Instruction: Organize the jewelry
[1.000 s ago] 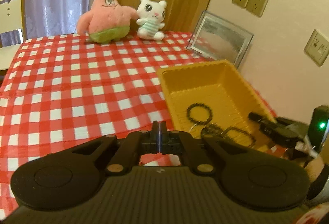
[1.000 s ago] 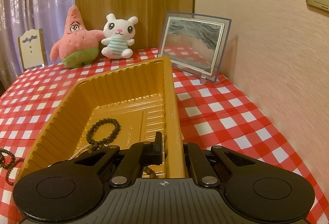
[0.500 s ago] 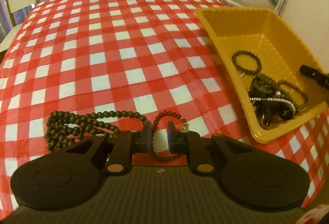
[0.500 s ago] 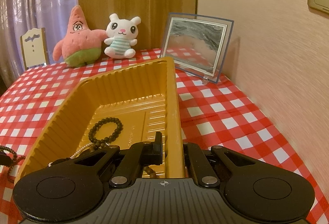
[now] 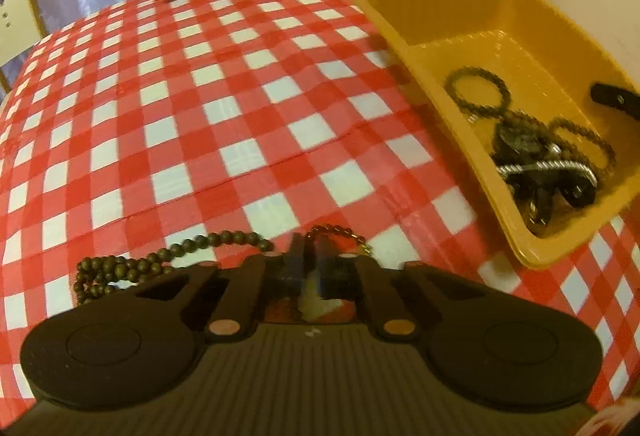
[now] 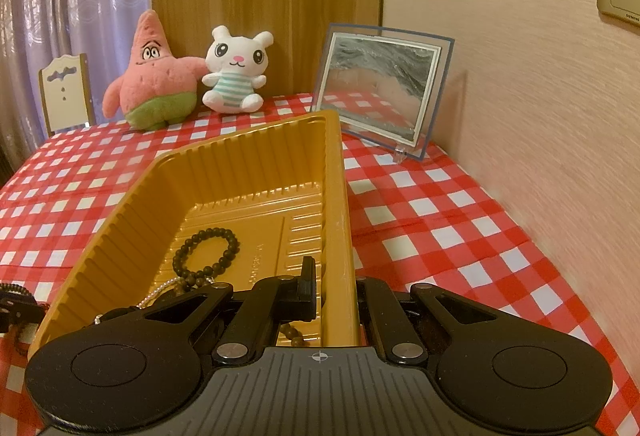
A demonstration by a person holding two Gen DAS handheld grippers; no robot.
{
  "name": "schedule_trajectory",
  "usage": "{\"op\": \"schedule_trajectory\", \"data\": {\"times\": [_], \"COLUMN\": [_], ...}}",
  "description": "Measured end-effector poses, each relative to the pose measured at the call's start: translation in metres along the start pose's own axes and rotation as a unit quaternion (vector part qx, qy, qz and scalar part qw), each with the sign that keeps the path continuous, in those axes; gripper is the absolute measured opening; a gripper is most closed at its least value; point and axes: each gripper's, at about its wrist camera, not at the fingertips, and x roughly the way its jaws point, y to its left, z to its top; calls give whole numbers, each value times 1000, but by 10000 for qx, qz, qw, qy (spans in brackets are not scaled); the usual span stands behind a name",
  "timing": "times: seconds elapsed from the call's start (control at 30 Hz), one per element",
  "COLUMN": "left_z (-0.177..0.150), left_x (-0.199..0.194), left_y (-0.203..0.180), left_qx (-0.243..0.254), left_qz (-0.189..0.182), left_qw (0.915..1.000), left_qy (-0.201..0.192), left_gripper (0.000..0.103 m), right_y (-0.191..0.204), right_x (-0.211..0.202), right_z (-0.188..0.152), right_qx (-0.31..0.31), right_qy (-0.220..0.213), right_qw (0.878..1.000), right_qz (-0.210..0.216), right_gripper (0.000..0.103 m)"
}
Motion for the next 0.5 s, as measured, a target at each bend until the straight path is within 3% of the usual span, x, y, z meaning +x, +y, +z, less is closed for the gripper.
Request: {"op": "schedule_trajectory", "data": {"times": [0.2, 0.5], "left_z": [-1, 14], "left_x": [-7, -63], "left_y": [-4, -7], "left_qx": [-130, -281], "left_qz": [-118, -400], "left_qw": [9998, 9970], "left_qy": [-5, -601], "left_gripper": [3, 3], "right_y": [0, 0], "right_x": [0, 1], "right_z": [-1, -4], "right_qx": [-3, 11], "right_qy": [-2, 24], "right_qw": [10000, 10000], "right_qz": [4, 10], "right_gripper": [5, 5]}}
